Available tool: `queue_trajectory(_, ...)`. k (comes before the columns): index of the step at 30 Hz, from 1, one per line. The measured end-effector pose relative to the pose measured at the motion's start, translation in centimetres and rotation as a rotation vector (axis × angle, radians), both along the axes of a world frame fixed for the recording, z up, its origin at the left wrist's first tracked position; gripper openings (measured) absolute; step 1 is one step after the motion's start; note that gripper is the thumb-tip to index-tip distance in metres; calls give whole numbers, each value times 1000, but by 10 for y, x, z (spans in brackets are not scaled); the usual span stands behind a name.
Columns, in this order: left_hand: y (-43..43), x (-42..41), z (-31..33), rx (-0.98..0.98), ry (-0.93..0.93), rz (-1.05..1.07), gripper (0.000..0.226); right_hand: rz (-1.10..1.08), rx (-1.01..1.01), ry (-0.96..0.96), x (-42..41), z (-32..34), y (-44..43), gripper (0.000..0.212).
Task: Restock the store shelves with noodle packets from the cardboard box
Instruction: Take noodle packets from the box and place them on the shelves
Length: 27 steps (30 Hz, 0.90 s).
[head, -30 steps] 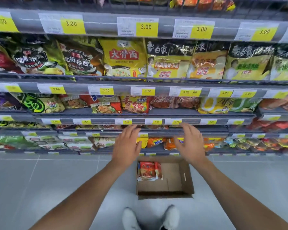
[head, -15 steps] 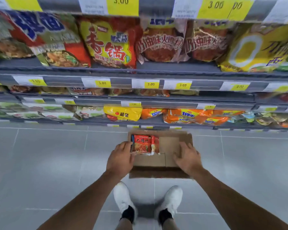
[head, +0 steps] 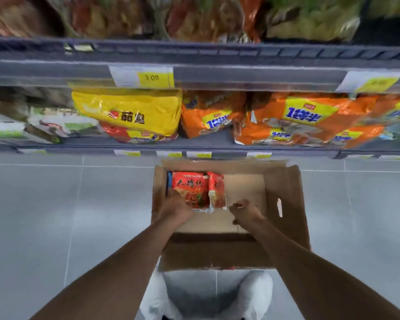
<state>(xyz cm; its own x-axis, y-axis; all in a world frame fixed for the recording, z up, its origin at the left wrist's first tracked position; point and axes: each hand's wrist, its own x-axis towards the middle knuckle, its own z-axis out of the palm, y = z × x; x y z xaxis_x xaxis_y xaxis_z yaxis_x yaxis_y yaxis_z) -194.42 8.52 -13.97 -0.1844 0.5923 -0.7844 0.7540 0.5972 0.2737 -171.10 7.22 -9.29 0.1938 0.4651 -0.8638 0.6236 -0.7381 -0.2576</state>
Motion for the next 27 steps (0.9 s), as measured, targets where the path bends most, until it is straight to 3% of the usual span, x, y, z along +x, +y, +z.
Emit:
queue_trajectory(1, 3, 4, 3, -32, -7, 37, 66, 19, 24, -5, -4, -14, -1, 21)
queue_trajectory(5, 18, 23, -2, -41, -2, 142, 56, 171, 148, -7, -30, -62, 0, 58)
queue_trajectory(10, 28, 22, -30, 41, 30, 294, 59, 304, 232, -120, -46, -107, 7, 70)
queue_trajectory(15, 35, 23, -29, -42, -44, 400, 67, 358, 332, -99, -51, -106, 6, 48)
queue_trajectory(19, 36, 31, -16, -82, -222, 459, 17, 386, 440, -97, -55, -87, 2, 46)
queue_trajectory(23, 29, 34, 21, -45, -390, 551, 25, 404, 588, -43, -64, -47, -6, 34)
queue_trajectory(27, 21, 28, 81, -50, -564, 645, 15, 415, 740, 32, -66, 15, -10, 30)
